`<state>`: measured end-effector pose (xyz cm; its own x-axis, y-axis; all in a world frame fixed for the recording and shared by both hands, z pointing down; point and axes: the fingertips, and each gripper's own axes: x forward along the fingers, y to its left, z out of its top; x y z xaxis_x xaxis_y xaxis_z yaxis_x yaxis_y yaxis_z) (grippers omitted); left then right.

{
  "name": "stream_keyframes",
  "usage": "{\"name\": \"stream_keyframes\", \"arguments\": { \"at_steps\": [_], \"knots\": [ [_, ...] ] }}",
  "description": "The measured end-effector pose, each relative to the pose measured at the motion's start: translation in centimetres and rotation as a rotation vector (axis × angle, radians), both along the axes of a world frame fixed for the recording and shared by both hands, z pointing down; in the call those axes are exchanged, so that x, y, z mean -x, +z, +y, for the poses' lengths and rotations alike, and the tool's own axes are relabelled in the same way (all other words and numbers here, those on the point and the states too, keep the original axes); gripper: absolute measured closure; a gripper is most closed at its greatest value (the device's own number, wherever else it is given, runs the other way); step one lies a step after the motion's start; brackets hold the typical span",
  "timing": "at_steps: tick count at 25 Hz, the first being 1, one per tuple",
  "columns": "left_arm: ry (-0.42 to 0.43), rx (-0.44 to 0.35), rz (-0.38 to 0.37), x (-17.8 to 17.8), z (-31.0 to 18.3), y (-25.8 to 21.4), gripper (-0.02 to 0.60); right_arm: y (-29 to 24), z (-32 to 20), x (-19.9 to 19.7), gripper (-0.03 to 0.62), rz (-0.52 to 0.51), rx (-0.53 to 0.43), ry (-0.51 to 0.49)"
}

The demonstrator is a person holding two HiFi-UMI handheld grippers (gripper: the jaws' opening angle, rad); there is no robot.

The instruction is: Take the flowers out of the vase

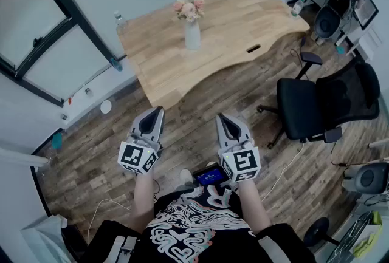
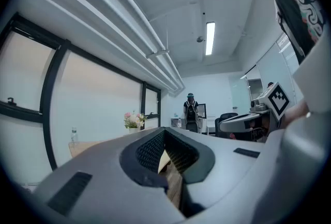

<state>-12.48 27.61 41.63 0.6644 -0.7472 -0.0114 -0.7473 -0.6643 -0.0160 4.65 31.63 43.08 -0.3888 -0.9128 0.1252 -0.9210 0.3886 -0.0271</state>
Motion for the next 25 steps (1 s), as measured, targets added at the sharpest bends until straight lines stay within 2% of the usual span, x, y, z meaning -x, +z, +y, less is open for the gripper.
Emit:
{"name": "stream_keyframes", "arguments": {
  "at_steps": [12,17,20,25],
  "knots": [
    [0.004,-0.001,-0.004,-0.4,0.6,-0.5,0.578,0.3,0.5,0.5,0.591,-0.004,0.006,-0.002],
    [0.005,0.003,-0.014,-1.8,0.2,-0.3,0.578,-1.2,0.1,-1.0,0.591,-0.134,-0.041,-0.036],
    [-0.007,0.001,-0.019,-2.5,0.1,-0.1,0.579,-1.2,-0.2,-2.0,0.591,-0.168,-0.042,-0.057],
    [-0.029,-0.007,-0.016,-3.1,0.1,0.0,0.578,-0.6,-0.7,-2.5,0.591,-0.099,-0.051,-0.087]
  ]
}}
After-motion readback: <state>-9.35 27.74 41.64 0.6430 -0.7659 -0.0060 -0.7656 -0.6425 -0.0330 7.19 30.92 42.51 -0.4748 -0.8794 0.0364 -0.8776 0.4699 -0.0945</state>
